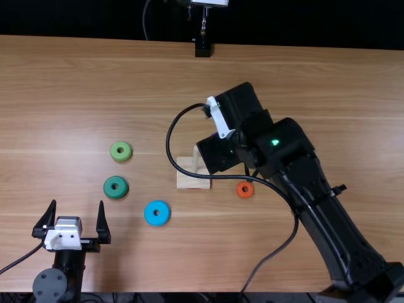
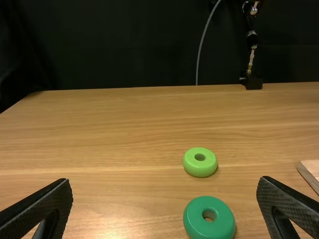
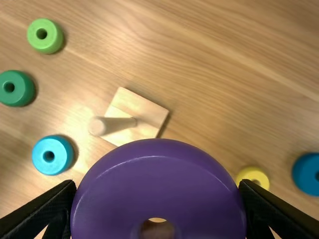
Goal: Build the Hanoi tower: stack the rings onto the peg from bottom to top in this color order: purple, dark blue, light blue, dark green, light green, yellow, orange.
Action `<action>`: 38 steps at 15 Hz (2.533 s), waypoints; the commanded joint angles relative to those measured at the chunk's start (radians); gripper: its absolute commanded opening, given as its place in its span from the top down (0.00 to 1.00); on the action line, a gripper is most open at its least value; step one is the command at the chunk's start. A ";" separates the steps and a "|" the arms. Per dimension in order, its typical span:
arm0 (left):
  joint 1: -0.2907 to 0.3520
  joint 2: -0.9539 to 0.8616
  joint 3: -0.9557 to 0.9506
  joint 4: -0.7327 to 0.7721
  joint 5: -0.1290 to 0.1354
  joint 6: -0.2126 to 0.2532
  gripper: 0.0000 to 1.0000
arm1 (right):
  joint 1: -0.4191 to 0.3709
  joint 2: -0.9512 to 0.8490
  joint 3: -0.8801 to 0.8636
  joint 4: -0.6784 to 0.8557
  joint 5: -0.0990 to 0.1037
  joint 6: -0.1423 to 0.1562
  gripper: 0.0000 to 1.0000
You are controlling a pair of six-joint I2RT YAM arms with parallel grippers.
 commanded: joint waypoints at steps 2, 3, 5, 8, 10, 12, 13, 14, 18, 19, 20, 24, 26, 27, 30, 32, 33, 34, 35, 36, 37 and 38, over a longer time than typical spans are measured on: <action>0.007 -0.012 -0.015 -0.034 -0.008 0.002 0.00 | 0.020 0.047 0.119 0.001 0.009 -0.005 1.00; 0.007 -0.012 -0.015 -0.034 -0.008 0.002 0.00 | 0.029 0.068 0.134 0.003 0.009 -0.005 1.00; 0.008 -0.012 -0.015 -0.034 -0.006 0.002 0.00 | 0.043 0.099 0.159 0.001 0.009 -0.007 1.00; 0.007 -0.012 -0.015 -0.035 -0.008 0.002 0.00 | 0.049 0.101 0.171 0.005 0.005 -0.003 1.00; 0.007 -0.012 -0.015 -0.034 -0.006 0.002 0.00 | 0.049 0.114 0.174 0.005 0.004 -0.003 1.00; 0.007 -0.012 -0.015 -0.034 -0.008 0.002 0.00 | 0.055 0.125 0.174 0.010 0.004 0.001 1.00; 0.007 -0.012 -0.015 -0.034 -0.008 0.002 0.00 | 0.072 0.128 0.174 0.012 0.004 0.002 1.00; 0.007 -0.012 -0.015 -0.034 -0.008 0.002 0.00 | 0.078 0.130 0.174 0.014 0.004 0.002 1.00; 0.007 -0.012 -0.015 -0.035 -0.008 0.002 0.00 | 0.084 0.157 0.174 0.016 0.004 0.002 1.00; 0.007 -0.012 -0.015 -0.034 -0.008 0.002 0.00 | 0.089 0.160 0.172 0.018 0.004 0.002 1.00; 0.007 -0.012 -0.015 -0.035 -0.008 0.002 0.00 | 0.089 0.170 0.172 0.018 0.004 0.004 1.00; 0.007 -0.012 -0.015 -0.034 -0.006 0.002 0.00 | 0.089 0.200 0.174 0.019 0.004 0.004 1.00; 0.007 -0.012 -0.015 -0.034 -0.008 0.002 0.00 | 0.090 0.214 0.172 0.021 0.004 0.006 1.00; 0.007 -0.012 -0.015 -0.034 -0.008 0.002 0.00 | 0.090 0.217 0.171 0.021 0.004 0.008 1.00; 0.007 -0.012 -0.015 -0.034 -0.008 0.002 0.00 | 0.090 0.217 0.169 0.019 0.005 0.008 0.67; 0.007 -0.012 -0.015 -0.034 -0.006 0.002 0.00 | 0.090 0.217 0.166 0.014 0.011 0.008 0.00; 0.007 -0.012 -0.015 -0.034 -0.006 0.002 0.00 | 0.090 0.216 0.163 0.016 0.011 0.008 0.00; 0.007 -0.012 -0.015 -0.034 -0.008 0.002 0.00 | 0.089 0.216 0.166 0.021 0.011 0.008 0.00; 0.007 -0.012 -0.015 -0.034 -0.008 0.002 0.00 | 0.089 0.216 0.169 0.021 0.011 0.008 0.00; 0.007 -0.012 -0.015 -0.034 -0.006 0.002 0.00 | 0.089 0.216 0.174 0.023 0.011 0.010 0.00; 0.008 -0.012 -0.015 -0.034 -0.008 0.002 0.00 | 0.087 0.214 0.174 0.029 0.011 0.010 0.00; 0.007 -0.012 -0.015 -0.034 -0.008 0.002 0.00 | 0.086 0.214 0.175 0.029 0.011 0.010 0.00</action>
